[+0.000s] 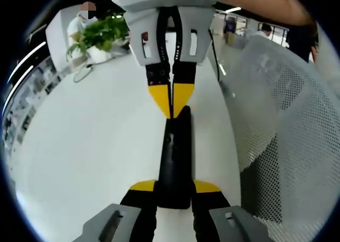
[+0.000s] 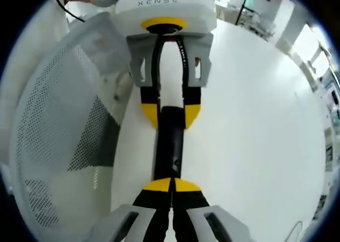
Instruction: Press the specified remote control buttons in sequence, fully releasing each button before pressing the next.
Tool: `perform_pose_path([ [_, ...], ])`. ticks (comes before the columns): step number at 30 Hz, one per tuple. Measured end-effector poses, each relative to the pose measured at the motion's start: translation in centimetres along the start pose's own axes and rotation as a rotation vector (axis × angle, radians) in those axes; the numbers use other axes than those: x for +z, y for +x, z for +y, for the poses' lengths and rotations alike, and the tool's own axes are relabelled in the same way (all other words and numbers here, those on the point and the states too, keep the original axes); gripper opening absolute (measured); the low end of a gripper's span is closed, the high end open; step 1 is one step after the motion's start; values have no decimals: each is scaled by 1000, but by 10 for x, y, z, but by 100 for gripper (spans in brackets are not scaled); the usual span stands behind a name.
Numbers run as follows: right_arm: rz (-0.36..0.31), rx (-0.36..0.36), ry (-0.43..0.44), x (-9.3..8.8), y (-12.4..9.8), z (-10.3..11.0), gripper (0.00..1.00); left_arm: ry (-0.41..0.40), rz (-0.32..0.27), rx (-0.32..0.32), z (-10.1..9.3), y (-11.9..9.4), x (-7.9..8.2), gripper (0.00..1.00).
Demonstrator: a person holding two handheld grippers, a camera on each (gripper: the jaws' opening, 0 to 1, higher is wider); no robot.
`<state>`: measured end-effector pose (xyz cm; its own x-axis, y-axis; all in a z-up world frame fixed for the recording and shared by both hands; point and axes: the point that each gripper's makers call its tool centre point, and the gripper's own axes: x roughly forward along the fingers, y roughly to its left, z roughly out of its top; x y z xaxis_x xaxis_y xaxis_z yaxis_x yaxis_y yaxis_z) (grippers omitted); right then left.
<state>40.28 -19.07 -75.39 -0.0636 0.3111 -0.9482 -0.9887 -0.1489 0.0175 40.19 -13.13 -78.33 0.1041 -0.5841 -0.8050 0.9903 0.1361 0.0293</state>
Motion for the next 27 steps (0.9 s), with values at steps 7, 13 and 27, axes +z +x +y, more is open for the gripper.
perform_pose_path([
  [7, -15, -17, 2, 2, -4, -3, 0, 3, 3, 1, 1, 1, -1, 23],
  [13, -18, -20, 3, 2, -5, -4, 0, 7, 10, 0, 1, 1, -2, 23],
  [27, -16, -16, -6, 7, 2, -6, 0, 3, 4, 5, 0, 1, 0, 23],
])
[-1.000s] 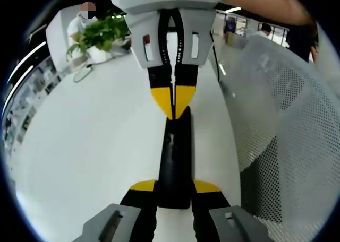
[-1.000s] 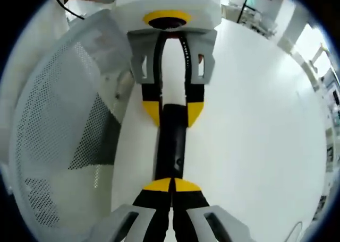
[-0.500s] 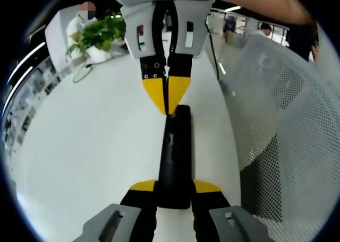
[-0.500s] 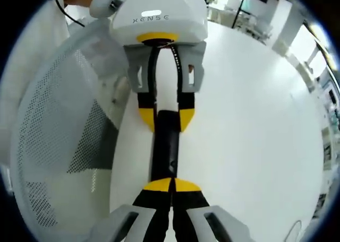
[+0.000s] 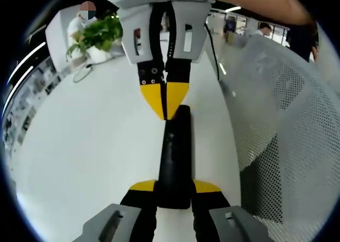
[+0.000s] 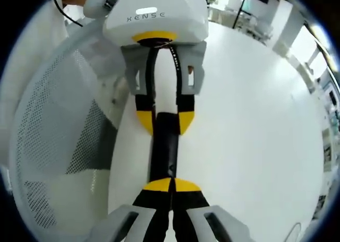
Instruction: Press the specified remote control buttons in sequence, fully releasing each button before pressing the next.
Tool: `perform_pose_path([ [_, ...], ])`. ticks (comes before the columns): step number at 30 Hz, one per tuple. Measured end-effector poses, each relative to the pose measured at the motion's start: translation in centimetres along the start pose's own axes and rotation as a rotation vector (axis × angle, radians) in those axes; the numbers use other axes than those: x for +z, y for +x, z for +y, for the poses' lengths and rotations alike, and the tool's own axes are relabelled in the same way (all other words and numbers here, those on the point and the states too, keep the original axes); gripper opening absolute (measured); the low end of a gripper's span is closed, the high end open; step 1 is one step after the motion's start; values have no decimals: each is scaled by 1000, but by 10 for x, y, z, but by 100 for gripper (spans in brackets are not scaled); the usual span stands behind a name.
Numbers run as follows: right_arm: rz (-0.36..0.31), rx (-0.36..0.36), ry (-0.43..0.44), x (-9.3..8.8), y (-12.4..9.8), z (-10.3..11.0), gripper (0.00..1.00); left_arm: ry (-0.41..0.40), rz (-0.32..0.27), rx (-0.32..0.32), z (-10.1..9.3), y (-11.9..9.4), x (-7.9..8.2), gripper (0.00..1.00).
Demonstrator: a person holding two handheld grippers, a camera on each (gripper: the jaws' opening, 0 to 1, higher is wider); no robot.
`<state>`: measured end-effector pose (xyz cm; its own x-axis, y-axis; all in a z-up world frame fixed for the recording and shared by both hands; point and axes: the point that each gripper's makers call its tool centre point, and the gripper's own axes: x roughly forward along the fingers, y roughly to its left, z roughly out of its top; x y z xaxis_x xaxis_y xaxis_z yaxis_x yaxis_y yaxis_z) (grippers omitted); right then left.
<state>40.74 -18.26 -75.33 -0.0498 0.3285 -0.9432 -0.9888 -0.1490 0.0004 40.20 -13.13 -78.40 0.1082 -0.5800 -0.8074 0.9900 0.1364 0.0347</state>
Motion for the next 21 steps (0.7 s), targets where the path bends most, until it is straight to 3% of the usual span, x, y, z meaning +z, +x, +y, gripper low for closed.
perform_pose_path([
  [21, 24, 34, -26, 7, 18, 0, 0, -6, -16, 3, -2, -2, 2, 23],
])
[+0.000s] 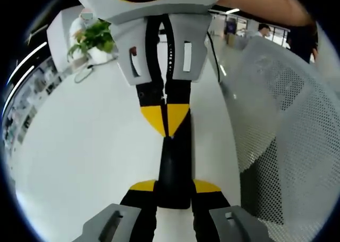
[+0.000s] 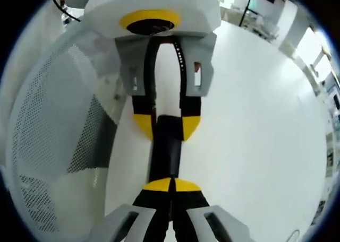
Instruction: Press the specified remote control buttons in sequence, fully releasing each button before pressing the next.
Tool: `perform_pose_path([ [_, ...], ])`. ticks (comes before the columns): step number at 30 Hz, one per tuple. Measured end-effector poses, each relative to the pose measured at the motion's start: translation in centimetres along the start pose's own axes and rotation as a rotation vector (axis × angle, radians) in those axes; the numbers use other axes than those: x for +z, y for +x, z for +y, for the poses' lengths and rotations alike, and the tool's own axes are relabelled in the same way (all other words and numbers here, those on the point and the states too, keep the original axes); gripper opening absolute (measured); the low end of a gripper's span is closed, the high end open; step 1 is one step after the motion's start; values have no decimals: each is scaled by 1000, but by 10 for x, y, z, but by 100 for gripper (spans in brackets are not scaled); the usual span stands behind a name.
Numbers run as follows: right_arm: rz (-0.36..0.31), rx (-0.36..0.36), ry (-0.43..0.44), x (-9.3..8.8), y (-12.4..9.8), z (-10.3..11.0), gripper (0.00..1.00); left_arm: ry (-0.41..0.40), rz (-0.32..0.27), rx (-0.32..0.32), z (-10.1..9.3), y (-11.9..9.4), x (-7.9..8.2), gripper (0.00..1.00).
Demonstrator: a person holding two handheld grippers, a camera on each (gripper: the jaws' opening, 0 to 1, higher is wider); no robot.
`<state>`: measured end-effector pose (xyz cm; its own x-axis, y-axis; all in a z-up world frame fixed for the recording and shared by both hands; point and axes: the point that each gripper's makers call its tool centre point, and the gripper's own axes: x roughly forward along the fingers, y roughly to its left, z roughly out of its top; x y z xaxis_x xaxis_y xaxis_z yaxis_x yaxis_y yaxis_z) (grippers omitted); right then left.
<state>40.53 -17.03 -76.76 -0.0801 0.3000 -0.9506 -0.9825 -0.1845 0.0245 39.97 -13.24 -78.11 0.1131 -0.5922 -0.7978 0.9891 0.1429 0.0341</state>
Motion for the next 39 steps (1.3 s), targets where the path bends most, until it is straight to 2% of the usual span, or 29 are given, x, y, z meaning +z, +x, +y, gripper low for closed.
perform_pose_path([
  [39, 29, 37, 2, -3, 10, -5, 0, -12, -15, -6, 3, 3, -2, 23],
])
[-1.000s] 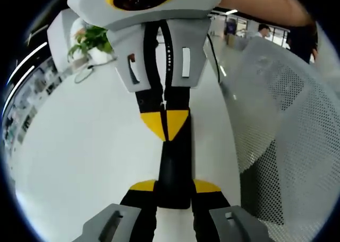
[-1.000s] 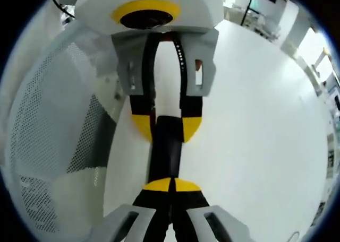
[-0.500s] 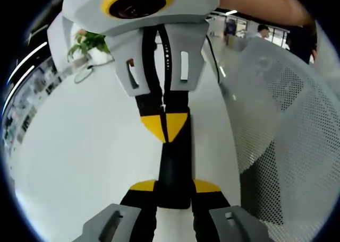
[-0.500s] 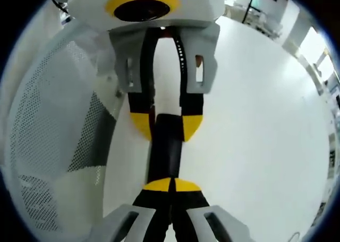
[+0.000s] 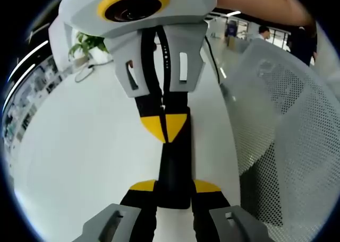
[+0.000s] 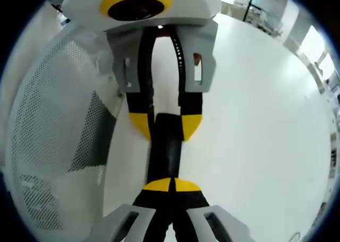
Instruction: Press the specified remote control buttons in sequence, fully releasing each button before pressing the next.
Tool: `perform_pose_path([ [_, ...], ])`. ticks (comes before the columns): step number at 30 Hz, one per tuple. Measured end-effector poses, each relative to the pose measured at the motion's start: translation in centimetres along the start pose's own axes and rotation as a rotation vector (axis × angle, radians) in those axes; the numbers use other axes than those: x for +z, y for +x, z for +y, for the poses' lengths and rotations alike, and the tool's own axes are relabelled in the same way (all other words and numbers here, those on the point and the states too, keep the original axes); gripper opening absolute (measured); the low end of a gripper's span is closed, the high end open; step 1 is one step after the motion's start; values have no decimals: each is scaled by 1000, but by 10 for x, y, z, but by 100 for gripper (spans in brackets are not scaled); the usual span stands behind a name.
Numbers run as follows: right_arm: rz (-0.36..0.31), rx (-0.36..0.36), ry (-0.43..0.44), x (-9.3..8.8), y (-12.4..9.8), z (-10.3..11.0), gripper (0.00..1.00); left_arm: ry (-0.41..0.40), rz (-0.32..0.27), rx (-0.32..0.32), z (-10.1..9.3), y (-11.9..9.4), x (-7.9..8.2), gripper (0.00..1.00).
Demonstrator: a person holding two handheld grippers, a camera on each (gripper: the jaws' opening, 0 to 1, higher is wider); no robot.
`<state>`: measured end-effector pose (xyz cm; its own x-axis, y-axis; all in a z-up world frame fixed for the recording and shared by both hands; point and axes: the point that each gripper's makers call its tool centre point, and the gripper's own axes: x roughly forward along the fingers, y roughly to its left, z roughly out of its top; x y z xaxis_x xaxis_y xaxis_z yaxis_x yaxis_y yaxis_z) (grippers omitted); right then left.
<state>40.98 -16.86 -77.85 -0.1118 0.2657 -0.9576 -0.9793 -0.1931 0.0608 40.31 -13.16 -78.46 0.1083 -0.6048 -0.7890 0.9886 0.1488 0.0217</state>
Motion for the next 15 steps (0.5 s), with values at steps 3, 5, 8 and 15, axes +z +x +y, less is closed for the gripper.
perform_pose_path([
  [3, 0, -8, -6, -1, -1, 1, 0, -2, 0, 0, 1, 1, 0, 23],
  [5, 2, -13, -14, -1, -1, 1, 0, -2, -1, 0, -1, 0, 1, 23],
  [8, 0, -19, -19, -2, -1, 0, 0, 0, 1, -1, 1, 1, 0, 23],
  [15, -12, -42, -14, -4, -6, 0, 0, 1, 1, -1, 1, 1, -1, 23],
])
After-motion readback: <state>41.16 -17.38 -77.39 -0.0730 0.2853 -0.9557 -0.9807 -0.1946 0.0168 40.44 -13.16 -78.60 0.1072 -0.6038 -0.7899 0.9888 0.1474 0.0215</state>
